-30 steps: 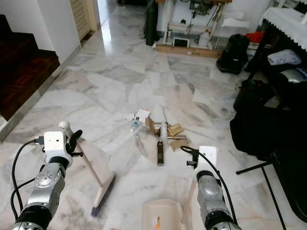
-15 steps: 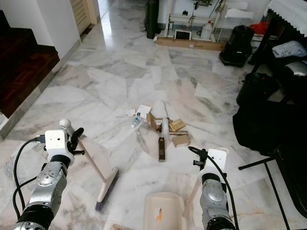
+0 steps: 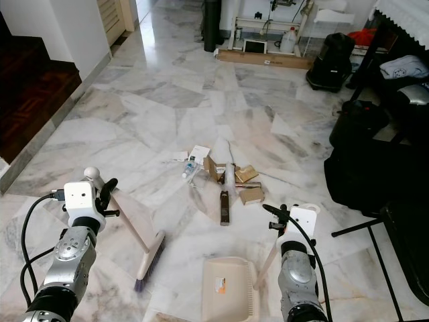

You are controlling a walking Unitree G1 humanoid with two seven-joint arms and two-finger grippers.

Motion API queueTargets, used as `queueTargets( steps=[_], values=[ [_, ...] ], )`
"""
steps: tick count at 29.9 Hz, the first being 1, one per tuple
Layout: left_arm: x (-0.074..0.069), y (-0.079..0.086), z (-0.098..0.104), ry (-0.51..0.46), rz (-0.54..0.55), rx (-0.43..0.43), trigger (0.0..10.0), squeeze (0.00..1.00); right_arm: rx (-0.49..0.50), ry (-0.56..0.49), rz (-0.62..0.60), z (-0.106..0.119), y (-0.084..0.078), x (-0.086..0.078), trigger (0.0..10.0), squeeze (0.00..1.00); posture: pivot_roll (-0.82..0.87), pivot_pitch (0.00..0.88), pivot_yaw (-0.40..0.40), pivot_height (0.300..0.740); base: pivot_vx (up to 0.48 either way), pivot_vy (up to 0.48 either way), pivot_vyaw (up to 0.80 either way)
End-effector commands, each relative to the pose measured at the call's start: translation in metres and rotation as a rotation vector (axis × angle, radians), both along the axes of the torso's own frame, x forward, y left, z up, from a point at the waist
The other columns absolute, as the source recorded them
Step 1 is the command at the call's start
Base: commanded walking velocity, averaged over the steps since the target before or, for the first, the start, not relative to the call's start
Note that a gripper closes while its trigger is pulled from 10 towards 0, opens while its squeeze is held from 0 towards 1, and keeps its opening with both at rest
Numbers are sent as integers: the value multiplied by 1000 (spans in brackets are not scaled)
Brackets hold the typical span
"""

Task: Sweep floor

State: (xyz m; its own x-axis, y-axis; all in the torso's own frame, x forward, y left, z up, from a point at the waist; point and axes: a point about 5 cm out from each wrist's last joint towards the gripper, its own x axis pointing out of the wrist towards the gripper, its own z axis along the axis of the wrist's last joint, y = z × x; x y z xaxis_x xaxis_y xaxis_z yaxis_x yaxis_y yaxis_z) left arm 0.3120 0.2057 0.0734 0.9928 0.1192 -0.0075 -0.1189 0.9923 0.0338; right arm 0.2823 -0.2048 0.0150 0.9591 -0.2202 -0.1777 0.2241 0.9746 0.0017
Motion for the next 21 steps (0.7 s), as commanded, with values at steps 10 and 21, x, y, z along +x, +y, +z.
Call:
queueTargets(
  steps=[10, 21],
  values=[
    [2, 1, 6, -32, 21, 17, 10000, 0, 5, -62, 11, 10, 1, 7, 10000, 0, -30, 17, -52, 740, 0, 0, 0],
    [2, 0, 6, -33, 22, 14, 10000, 0, 11, -40, 15, 7, 3, 7, 10000, 0, -29, 26, -57, 740, 0, 0, 0]
  ],
)
